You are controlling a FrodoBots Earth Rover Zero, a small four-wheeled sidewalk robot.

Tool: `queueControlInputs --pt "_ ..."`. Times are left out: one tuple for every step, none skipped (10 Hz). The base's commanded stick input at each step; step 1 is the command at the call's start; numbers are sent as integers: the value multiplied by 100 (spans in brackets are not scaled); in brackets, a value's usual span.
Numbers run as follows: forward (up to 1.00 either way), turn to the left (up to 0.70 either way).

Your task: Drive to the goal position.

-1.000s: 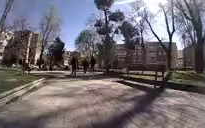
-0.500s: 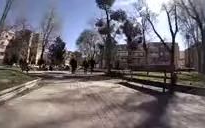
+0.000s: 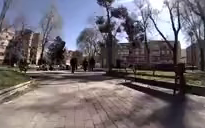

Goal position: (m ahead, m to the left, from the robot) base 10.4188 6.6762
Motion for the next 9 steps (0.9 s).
queueControlInputs --pt "85 0" --pt "85 0" --pt "85 0" --pt "85 0" --pt "85 0" --pt "85 0" --pt "85 0" --pt "85 0" --pt "85 16"
